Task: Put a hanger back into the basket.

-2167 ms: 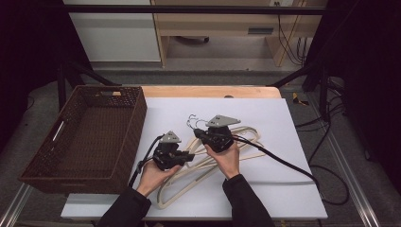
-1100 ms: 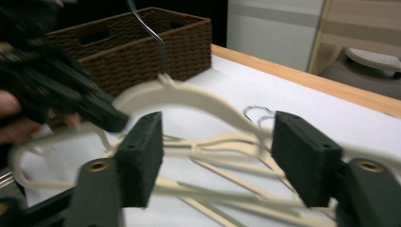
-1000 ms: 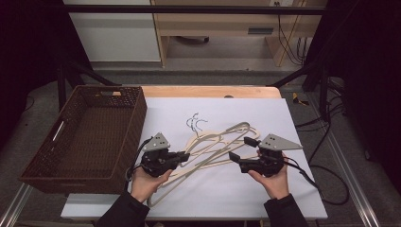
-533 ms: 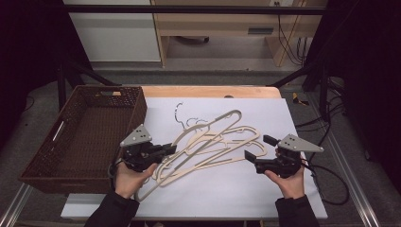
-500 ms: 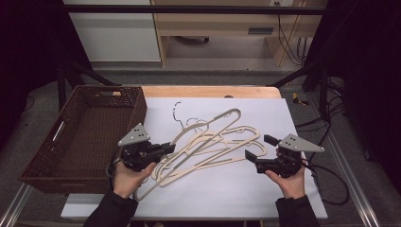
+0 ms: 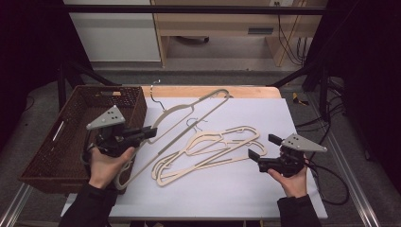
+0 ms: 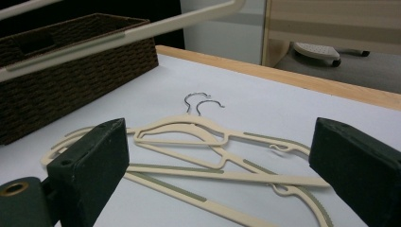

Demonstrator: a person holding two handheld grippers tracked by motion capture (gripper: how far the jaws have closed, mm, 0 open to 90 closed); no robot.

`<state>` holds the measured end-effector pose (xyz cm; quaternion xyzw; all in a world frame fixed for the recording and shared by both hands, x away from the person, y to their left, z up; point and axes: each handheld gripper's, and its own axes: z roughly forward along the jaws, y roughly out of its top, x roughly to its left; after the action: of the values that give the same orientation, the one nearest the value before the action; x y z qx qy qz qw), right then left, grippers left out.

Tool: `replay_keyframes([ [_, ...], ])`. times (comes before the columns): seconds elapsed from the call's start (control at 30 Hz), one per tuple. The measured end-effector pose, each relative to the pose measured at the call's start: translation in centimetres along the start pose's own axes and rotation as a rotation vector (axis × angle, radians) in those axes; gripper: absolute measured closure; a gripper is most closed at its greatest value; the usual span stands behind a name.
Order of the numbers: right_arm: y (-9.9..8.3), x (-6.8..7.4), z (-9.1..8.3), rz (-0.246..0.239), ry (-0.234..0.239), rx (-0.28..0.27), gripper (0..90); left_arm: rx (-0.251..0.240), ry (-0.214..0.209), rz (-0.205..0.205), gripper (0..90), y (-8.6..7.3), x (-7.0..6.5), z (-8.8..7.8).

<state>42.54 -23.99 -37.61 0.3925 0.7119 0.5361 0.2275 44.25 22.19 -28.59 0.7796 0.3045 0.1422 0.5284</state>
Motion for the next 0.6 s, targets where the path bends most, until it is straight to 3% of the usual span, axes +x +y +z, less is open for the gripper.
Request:
replay_keyframes([
  [0.37,-0.1,-0.2,0.1,0.004,-0.007,0.010,5.6,-0.015,0.092,0.009,86.4,1.6,4.6,-3.8],
  [0.6,-0.2,-0.2,0.2,0.005,-0.010,0.012,5.5,-0.018,0.166,0.008,86.4,1.2,8.0,-5.7],
])
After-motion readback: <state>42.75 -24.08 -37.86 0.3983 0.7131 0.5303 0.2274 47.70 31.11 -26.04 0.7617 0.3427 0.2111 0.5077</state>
